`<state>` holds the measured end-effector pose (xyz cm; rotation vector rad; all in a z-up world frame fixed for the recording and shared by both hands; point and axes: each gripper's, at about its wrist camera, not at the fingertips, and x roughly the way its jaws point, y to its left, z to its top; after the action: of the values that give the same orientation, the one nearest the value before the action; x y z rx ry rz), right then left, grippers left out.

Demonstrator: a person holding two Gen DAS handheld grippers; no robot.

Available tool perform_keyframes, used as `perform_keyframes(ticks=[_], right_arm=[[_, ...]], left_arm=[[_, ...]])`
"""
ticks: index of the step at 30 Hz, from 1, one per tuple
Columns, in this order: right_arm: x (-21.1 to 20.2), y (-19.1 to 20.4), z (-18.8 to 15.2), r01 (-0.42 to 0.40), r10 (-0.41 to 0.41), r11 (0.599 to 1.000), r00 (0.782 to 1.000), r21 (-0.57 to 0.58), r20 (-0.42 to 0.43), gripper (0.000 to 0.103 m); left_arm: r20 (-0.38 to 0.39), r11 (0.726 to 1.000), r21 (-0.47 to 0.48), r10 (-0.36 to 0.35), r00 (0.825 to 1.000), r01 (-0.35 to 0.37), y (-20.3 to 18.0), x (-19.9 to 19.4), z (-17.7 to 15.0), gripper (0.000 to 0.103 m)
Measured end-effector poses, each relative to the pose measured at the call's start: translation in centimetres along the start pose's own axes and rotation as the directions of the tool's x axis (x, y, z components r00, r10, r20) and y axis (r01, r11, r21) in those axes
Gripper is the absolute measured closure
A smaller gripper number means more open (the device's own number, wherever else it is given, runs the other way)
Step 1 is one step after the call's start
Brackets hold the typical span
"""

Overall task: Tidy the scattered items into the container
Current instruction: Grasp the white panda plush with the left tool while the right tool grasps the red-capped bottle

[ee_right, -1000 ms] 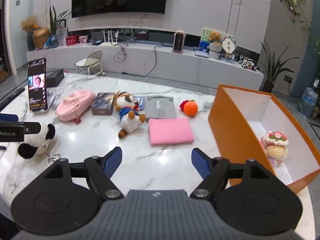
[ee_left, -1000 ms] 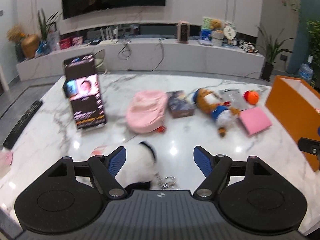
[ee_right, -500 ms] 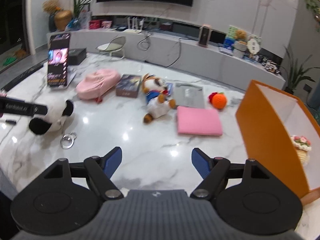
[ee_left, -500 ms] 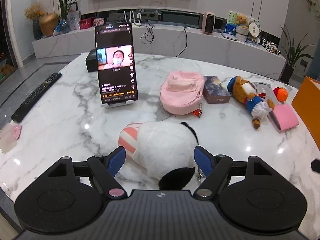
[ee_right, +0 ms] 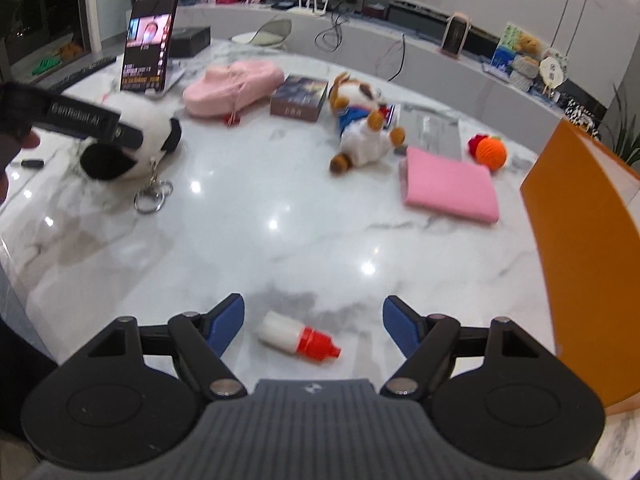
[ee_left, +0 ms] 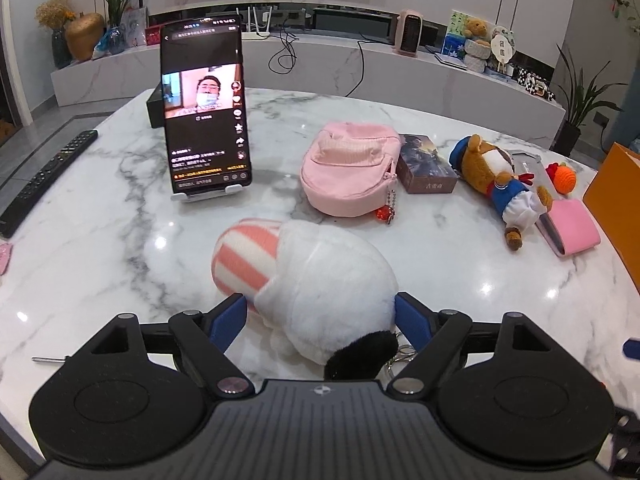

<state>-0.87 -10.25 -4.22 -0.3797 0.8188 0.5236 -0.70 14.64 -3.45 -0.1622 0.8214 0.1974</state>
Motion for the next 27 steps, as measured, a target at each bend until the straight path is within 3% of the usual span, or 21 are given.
perform_keyframes(ticks=[9,19,27], right_arm=[[1.2,0.0,-0.5,-0.010,0.010,1.000,0.999,-0.002,-0.054,0.032],[1.4,0.0,-0.3,-0.029,0.029,1.000,0.998,0.011,-0.062,0.050],[1.3,0.0,-0.4,-0.040,0.040,0.999,0.997,0.006,-0.065,0.056]], left_arm=[[-0.006,1.000,-0.004,-0.002,1.000,0.002,-0.4,1.1,0.3,0.008],[-0.016,1.000,0.001,-0.007,1.000,0.007,-0.6,1.7,0.3,0.008],[-0.009,1.000,-0.006,-0.026,1.000,0.026,-0.5,1.6,0.3,0.017]])
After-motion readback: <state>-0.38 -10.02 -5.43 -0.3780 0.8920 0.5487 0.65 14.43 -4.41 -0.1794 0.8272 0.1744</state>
